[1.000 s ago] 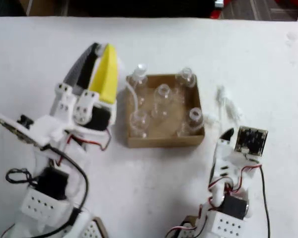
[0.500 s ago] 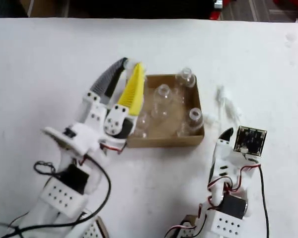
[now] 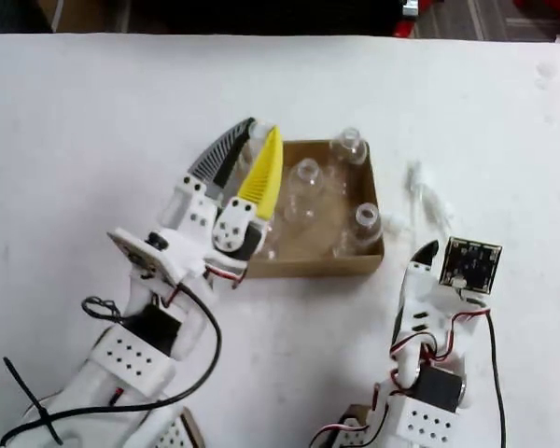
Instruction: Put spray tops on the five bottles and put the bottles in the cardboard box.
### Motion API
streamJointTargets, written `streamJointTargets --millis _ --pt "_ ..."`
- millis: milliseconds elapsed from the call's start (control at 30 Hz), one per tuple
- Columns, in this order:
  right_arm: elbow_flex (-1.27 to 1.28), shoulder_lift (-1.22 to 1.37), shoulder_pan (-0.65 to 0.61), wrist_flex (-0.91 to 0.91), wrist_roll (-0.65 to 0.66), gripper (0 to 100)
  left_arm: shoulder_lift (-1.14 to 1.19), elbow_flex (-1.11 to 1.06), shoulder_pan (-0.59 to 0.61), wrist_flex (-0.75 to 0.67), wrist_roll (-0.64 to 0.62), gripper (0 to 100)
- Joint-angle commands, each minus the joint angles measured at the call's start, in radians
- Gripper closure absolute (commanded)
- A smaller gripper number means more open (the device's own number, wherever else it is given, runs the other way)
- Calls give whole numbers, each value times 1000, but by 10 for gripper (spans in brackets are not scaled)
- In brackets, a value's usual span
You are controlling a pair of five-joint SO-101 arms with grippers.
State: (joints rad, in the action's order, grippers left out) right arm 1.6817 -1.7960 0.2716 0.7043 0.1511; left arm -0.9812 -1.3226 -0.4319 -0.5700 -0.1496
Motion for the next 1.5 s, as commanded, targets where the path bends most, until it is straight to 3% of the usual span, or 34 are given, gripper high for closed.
streamJointTargets --millis 0,900,1467 --pt "9 -7 -10 -4 -2 946 -30 -11 -8 -25 9 980" --pt "9 -7 -10 -2 -2 946 -51 -299 -15 -28 9 980" --pt "9 -7 -10 -1 -2 946 -50 -310 -15 -21 9 980"
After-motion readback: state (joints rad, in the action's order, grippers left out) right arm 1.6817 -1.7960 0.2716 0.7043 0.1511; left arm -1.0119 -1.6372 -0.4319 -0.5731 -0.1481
